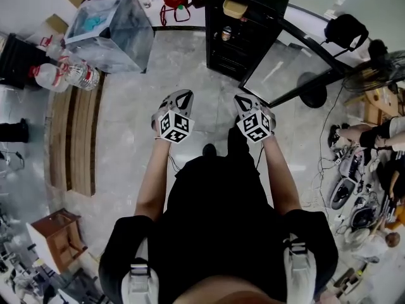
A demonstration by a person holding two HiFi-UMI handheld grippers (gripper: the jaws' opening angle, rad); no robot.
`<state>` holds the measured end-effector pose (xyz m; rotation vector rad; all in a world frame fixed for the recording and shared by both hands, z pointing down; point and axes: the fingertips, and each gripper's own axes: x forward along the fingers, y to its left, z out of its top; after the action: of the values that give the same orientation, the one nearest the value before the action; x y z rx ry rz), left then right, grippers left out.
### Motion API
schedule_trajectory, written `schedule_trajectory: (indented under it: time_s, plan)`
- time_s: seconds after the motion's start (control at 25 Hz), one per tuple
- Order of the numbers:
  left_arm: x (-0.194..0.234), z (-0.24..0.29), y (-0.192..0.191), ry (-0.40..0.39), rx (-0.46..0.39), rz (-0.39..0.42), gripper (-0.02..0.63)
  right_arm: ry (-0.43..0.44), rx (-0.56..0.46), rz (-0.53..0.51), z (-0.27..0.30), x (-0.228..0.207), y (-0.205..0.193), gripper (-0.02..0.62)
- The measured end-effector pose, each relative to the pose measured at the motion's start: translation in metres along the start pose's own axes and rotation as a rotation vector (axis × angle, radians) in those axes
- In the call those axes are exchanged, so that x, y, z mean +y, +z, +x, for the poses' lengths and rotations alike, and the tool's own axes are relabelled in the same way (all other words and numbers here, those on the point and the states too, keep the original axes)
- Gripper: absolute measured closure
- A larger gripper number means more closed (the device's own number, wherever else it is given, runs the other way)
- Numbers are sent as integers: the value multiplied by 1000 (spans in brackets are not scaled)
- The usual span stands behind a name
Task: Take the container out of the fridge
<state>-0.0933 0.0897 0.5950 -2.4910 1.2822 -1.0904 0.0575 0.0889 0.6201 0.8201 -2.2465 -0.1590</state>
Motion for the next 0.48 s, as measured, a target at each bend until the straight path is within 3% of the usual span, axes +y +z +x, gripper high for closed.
schedule_trajectory:
  time_s: [0.48]
  plan:
    - [-15,-12,9,-39,-38,44,581,-76,1,32,-25,4,-5,597]
